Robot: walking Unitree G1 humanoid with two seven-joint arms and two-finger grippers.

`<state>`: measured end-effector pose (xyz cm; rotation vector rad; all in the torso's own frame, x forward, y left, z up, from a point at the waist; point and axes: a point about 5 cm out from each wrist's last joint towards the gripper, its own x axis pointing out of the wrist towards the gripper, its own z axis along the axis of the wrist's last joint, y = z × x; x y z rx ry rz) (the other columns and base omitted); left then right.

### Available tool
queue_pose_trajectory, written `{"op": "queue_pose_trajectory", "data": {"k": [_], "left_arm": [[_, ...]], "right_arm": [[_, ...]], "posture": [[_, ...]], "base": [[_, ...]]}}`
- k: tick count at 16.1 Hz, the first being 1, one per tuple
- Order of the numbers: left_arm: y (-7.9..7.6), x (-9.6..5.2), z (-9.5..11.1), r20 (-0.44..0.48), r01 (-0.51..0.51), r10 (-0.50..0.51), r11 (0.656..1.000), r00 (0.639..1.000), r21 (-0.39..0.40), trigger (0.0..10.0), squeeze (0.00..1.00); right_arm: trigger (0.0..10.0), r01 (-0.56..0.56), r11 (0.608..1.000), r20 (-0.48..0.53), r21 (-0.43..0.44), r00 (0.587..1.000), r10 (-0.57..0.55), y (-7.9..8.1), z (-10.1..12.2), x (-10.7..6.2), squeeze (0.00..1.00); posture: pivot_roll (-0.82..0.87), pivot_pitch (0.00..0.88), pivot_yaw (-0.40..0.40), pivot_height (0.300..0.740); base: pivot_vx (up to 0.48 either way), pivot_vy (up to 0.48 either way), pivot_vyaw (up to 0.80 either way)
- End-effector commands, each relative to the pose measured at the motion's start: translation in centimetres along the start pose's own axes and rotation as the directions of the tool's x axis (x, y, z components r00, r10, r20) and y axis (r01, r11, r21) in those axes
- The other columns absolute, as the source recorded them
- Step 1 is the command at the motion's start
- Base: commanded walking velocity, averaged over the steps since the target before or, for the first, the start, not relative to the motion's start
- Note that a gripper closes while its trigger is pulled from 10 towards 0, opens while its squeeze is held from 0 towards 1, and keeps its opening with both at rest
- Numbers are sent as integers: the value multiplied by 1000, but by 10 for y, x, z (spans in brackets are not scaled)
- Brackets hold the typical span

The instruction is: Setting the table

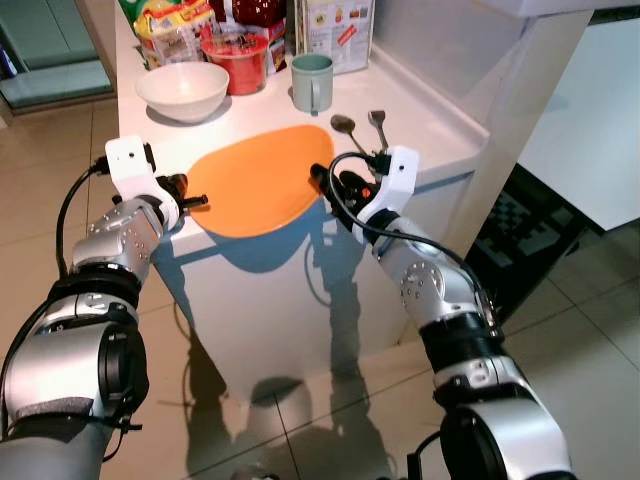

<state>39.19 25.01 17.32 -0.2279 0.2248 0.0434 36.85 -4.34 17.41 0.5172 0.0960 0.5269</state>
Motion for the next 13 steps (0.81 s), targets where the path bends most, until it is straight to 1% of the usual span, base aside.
{"op": "queue_pose_trajectory", "data": {"k": [1, 4, 8, 9, 13], "left_arm": [[-2, 1, -11, -63, 4, -3, 1000, 998, 4, 0, 0], [-4, 1, -8, -58, 11, -11, 1000, 998, 3, 0, 0], [-4, 1, -8, -55, 12, -11, 1000, 998, 3, 0, 0], [-3, 1, -7, -54, 10, -10, 1000, 998, 3, 0, 0], [-3, 1, -7, -54, 12, -11, 1000, 998, 3, 0, 0]], "right_arm": [[10000, -112, 992, 25, 60, 994, 111, 41, -2, 19, 0], [10000, -135, 989, 20, 52, 991, 134, 50, -3, 27, 0], [10000, -153, 987, 11, 49, 988, 153, 60, -5, 33, 0], [0, -153, 987, 10, 53, 988, 153, 62, -6, 34, 0], [0, -148, 988, 6, 54, 989, 147, 61, -9, 37, 0]], "posture": [[166, 55, 43, 740], [171, 54, 42, 740], [177, 55, 39, 740], [181, 56, 38, 740], [182, 60, 37, 740]], "base": [[0, 0, 0], [0, 0, 0], [0, 246, 0], [0, 251, 0], [0, 255, 0]]}}
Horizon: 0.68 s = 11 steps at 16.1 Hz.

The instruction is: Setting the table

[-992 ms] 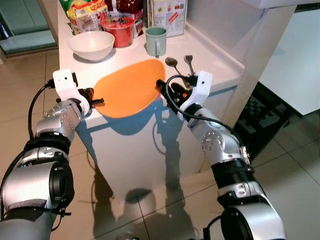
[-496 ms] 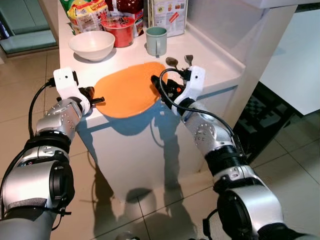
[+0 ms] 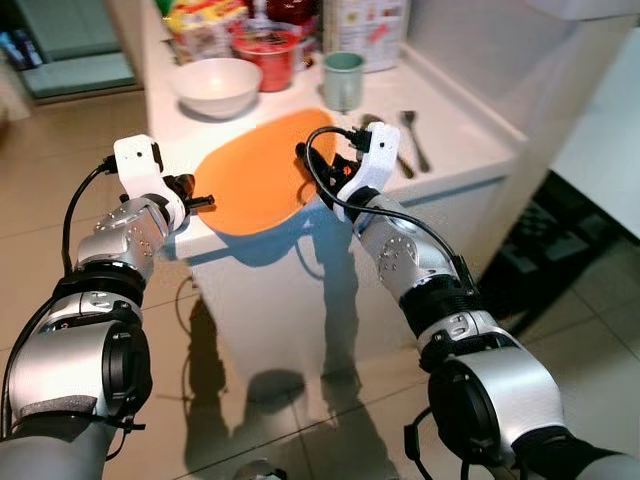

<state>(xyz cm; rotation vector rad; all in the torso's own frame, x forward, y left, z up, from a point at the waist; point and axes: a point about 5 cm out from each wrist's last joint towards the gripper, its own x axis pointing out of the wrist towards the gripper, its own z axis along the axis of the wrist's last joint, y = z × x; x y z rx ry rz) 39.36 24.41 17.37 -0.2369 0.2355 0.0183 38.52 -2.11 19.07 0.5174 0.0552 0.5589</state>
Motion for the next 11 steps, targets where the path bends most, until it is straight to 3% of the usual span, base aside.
{"op": "queue_pose_trajectory", "data": {"k": [1, 6, 7, 8, 11], "left_arm": [[3, -1, -7, -41, -12, 12, 1000, 999, 10, 0, 0], [-1, 0, -6, -38, 2, -1, 1000, 999, 21, 0, 0], [-3, 1, -4, -35, 12, -10, 998, 999, 60, 2235, 0], [-9, 2, -1, -27, 41, -39, 995, 999, 88, 10000, 0], [-16, 3, 6, -4, 69, -69, 989, 998, 127, 10000, 0]], "right_arm": [[0, -104, 992, -22, 67, 994, 105, 43, -18, 11, 0], [0, -78, 995, -23, 69, 997, 80, 37, -22, 10, 0], [0, -84, 994, -24, 72, 996, 86, 38, -23, 10, 0], [0, -88, 994, -17, 70, 996, 89, 38, -22, 9, 0], [0, -84, 994, -9, 64, 996, 85, 38, -24, 8, 0]], "posture": [[181, 61, 38, 740], [179, 64, 41, 740], [179, 64, 42, 740], [180, 62, 43, 740], [177, 58, 48, 740]], "base": [[0, 255, 0], [0, 253, 0], [0, 0, 0], [0, 0, 0], [0, 0, 0]]}}
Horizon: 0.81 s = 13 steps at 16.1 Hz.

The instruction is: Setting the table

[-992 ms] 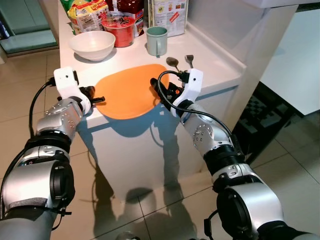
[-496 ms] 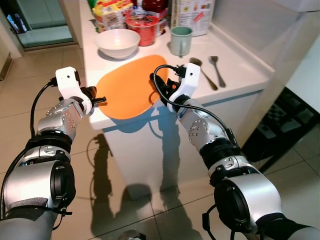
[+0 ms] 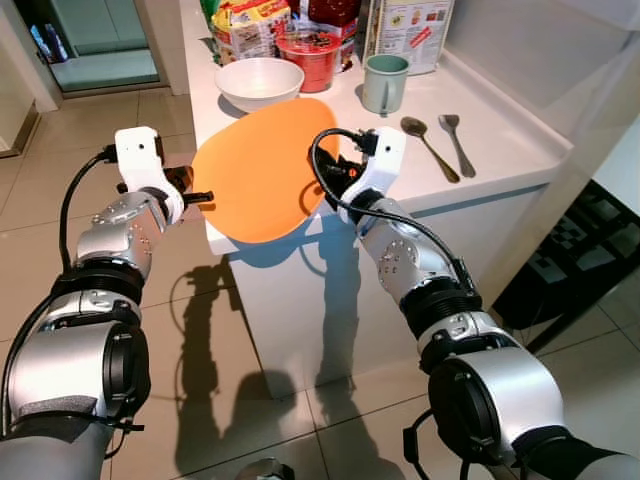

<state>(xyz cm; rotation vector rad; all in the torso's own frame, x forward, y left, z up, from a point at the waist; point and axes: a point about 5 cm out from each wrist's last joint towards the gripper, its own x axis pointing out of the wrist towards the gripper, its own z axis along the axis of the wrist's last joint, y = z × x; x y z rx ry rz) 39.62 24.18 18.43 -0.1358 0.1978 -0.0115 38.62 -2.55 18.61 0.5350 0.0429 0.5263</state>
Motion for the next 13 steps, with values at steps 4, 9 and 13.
{"op": "queue_pose_trajectory", "data": {"k": [4, 9, 13], "left_arm": [[-14, 4, 4, -12, 50, -49, 998, 999, 32, 10000, 0], [-21, 5, 16, 23, 72, -74, 996, 997, 56, 10000, 0], [-26, 6, 20, 36, 88, -90, 994, 995, 69, 10000, 0]], "right_arm": [[0, -95, 994, -24, 50, 995, 97, 42, -22, 8, 0], [0, -83, 996, -14, 38, 996, 84, 39, -23, 7, 0], [0, -74, 996, -11, 41, 997, 75, 38, -24, 6, 0]], "posture": [[176, 53, 54, 740], [173, 40, 59, 740], [171, 40, 64, 740]], "base": [[0, 0, 0], [0, 0, 0], [0, 0, 0]]}}
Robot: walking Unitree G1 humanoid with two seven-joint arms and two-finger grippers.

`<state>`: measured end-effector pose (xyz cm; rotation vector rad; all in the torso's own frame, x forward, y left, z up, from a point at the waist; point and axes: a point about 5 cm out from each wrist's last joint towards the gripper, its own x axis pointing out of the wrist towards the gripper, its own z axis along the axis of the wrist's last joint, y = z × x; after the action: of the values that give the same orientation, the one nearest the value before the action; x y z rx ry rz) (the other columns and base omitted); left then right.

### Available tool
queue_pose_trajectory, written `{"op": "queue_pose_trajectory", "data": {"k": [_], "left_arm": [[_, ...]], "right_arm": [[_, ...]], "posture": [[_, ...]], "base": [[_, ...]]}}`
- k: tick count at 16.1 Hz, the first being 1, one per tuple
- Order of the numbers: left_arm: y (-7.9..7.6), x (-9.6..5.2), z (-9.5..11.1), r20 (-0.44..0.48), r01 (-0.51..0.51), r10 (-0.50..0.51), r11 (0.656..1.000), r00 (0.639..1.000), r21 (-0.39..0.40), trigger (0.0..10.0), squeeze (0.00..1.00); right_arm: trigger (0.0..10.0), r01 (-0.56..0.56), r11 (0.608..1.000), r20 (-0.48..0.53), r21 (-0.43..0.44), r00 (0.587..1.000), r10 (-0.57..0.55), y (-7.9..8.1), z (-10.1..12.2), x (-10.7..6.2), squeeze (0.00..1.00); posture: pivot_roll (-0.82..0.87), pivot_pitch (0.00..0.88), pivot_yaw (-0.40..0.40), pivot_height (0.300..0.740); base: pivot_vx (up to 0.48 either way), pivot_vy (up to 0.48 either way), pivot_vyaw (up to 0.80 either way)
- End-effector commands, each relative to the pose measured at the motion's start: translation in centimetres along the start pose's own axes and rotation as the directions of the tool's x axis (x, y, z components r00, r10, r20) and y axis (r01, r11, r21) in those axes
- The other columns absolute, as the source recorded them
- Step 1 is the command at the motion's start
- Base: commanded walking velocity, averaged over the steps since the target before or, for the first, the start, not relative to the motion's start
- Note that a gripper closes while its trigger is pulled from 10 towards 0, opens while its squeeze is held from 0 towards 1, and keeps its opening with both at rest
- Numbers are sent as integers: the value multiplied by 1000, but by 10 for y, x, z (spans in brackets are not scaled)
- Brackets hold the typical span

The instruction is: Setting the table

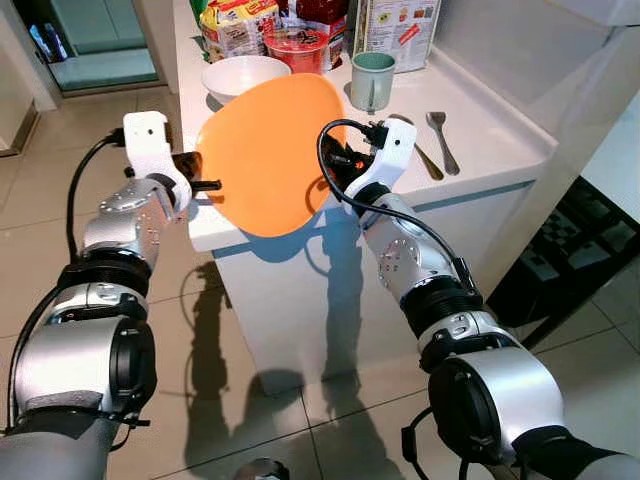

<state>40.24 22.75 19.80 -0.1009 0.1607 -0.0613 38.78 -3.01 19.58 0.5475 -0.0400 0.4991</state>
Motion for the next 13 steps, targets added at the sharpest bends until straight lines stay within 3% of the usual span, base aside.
{"op": "queue_pose_trajectory", "data": {"k": [1, 8, 13], "left_arm": [[-11, 3, 9, 11, 47, -48, 998, 999, 33, 10000, 0], [-16, 3, 11, 23, 67, -68, 997, 997, 47, 10000, 0], [-15, 1, 23, 56, 75, -81, 991, 995, 109, 10000, 0]], "right_arm": [[0, -66, 996, -92, 53, 993, 71, 36, -34, 3, 0], [0, -44, 998, -81, 37, 996, 47, 29, -30, 2, 0], [0, -38, 999, -88, 30, 995, 41, 26, -32, 0, 0]], "posture": [[170, 40, 64, 740], [165, 46, 67, 740], [168, 50, 61, 740]], "base": [[0, 0, 0], [0, 0, 0], [0, 0, 0]]}}
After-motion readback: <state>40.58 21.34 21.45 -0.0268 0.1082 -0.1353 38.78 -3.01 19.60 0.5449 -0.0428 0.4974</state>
